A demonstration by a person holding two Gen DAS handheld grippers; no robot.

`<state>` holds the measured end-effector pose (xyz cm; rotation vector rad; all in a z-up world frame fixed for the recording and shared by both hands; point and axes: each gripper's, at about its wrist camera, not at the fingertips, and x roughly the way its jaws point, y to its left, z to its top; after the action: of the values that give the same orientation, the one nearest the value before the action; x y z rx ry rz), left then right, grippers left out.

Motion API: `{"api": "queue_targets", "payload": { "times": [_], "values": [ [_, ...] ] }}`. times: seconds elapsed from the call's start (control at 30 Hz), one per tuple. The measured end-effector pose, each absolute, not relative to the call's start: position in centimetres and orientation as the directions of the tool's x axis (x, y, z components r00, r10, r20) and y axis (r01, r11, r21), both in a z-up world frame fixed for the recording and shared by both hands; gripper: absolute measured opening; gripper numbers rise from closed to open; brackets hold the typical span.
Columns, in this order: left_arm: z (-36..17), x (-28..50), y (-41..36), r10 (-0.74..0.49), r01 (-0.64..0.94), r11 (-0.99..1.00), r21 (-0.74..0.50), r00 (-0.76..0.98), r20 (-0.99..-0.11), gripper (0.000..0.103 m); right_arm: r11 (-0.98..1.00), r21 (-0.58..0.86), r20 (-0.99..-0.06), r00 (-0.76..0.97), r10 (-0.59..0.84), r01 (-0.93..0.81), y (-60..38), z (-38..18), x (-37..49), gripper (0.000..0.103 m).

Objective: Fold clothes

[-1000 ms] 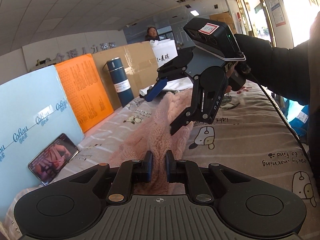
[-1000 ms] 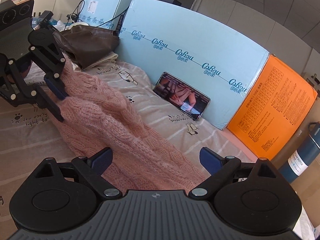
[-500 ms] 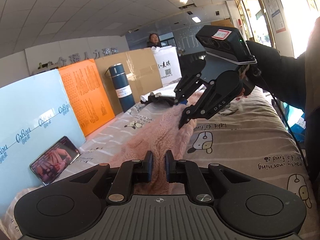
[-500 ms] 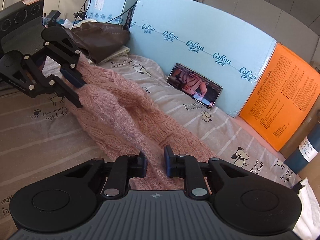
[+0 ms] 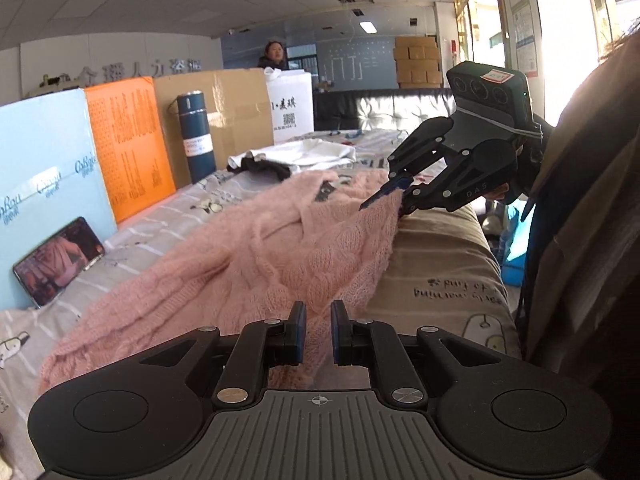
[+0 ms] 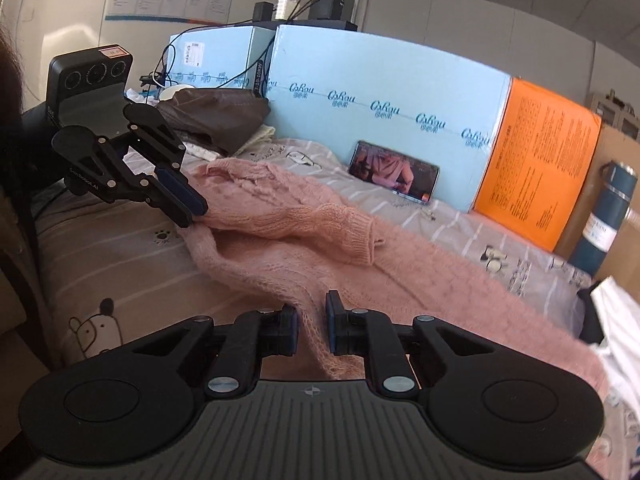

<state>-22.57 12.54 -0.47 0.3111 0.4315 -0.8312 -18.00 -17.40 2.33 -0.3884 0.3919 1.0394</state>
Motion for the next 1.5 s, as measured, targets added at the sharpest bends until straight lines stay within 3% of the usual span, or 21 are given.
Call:
{"api": "queue_targets", "payload": {
  "times": [0.07, 0.13, 0.23, 0.33, 0.47, 0.67, 0.73, 0.77, 0.83, 0.87, 0.93, 1.0, 1.13, 1.2, 1.27, 1.33, 1.4, 1.5],
  "values": [
    [-0.6, -22.5, 12.8, -0.637, 0.757, 0.648, 0.090, 0.603, -0.480, 0.016, 0.470, -0.073, -0.474, 0.445, 0.760, -0.880, -18.1, 1.9, -18.1, 0.022],
    [-0.4, -22.4, 13.0, -0.631, 0.740, 0.666, 0.090, 0.624, -0.462, 0.016, 0.524, -0.043, -0.426, 0.490, 0.761, -0.851, -19.4, 2.0, -17.9, 0.050],
    [0.0, -22.1, 13.4, -0.622, 0.713, 0.697, 0.080, 0.656, -0.427, 0.027, 0.615, 0.026, -0.348, 0.570, 0.745, -0.788, -21.9, 2.3, -17.2, 0.069],
    [0.4, -21.8, 13.7, -0.613, 0.687, 0.724, 0.063, 0.682, -0.398, 0.042, 0.762, 0.132, -0.293, 0.709, 0.641, -0.634, -25.4, 2.3, -15.1, 0.074],
    [0.5, -20.9, 14.0, -0.570, 0.634, 0.771, 0.058, 0.728, -0.380, 0.062, 0.913, 0.197, -0.346, 0.846, 0.405, -0.357, -28.5, 1.3, -12.3, 0.076],
    [0.6, -19.9, 14.4, -0.515, 0.569, 0.821, 0.047, 0.773, -0.371, 0.066, 0.978, 0.200, -0.491, 0.869, 0.055, 0.051, -31.8, -0.7, -8.5, 0.075],
    [0.6, -19.7, 14.3, -0.514, 0.568, 0.822, 0.047, 0.774, -0.370, 0.066, 0.979, 0.199, -0.516, 0.854, 0.067, 0.043, -31.8, -1.3, -8.1, 0.070],
    [0.7, -19.6, 14.3, -0.511, 0.566, 0.823, 0.050, 0.776, -0.371, 0.066, 0.980, 0.196, -0.524, 0.848, 0.082, 0.027, -31.6, -1.5, -8.0, 0.067],
    [0.6, -19.5, 14.2, -0.503, 0.558, 0.828, 0.053, 0.781, -0.371, 0.066, 0.987, 0.160, -0.537, 0.839, 0.087, 0.000, -30.6, -1.9, -8.0, 0.045],
    [0.6, -19.4, 14.2, -0.498, 0.554, 0.831, 0.053, 0.784, -0.371, 0.066, 0.991, 0.135, -0.533, 0.843, 0.079, -0.007, -30.2, -1.9, -8.1, 0.040],
    [0.9, -19.1, 14.3, -0.481, 0.536, 0.842, 0.064, 0.799, -0.361, 0.066, 0.991, 0.124, -0.525, 0.844, 0.108, -0.049, -29.6, -1.7, -8.4, 0.017],
    [1.3, -18.8, 14.3, -0.460, 0.514, 0.854, 0.079, 0.818, -0.346, 0.066, 0.992, 0.120, -0.499, 0.861, 0.101, -0.047, -29.6, -1.0, -8.8, 0.016],
    [2.1, -18.1, 14.5, -0.417, 0.468, 0.877, 0.106, 0.853, -0.315, 0.068, 0.997, 0.078, -0.453, 0.890, 0.040, -0.005, -29.9, 0.2, -9.5, 0.016],
    [2.6, -17.7, 14.6, -0.395, 0.445, 0.888, 0.119, 0.869, -0.299, 0.076, 0.998, 0.066, -0.480, 0.877, 0.028, 0.004, -30.0, -0.1, -9.1, 0.016],
    [3.0, -17.4, 14.7, -0.373, 0.421, 0.898, 0.132, 0.884, -0.282, 0.078, 0.998, 0.055, -0.506, 0.862, 0.016, 0.013, -30.1, -0.5, -8.8, 0.017],
    [3.5, -16.9, 14.9, -0.347, 0.393, 0.908, 0.147, 0.900, -0.265, 0.078, 0.999, 0.039, -0.516, 0.856, -0.007, 0.031, -30.2, -0.7, -8.6, 0.039],
    [4.3, -16.2, 15.0, -0.319, 0.362, 0.919, 0.158, 0.916, -0.244, 0.080, 0.998, 0.026, -0.483, 0.875, -0.038, 0.058, -30.2, 0.1, -8.7, 0.053],
    [5.7, -14.7, 15.2, -0.289, 0.317, 0.941, 0.118, 0.935, -0.207, 0.087, 0.996, 0.048, -0.393, 0.918, -0.053, 0.078, -30.1, 2.3, -8.8, 0.066]
  ]
}}
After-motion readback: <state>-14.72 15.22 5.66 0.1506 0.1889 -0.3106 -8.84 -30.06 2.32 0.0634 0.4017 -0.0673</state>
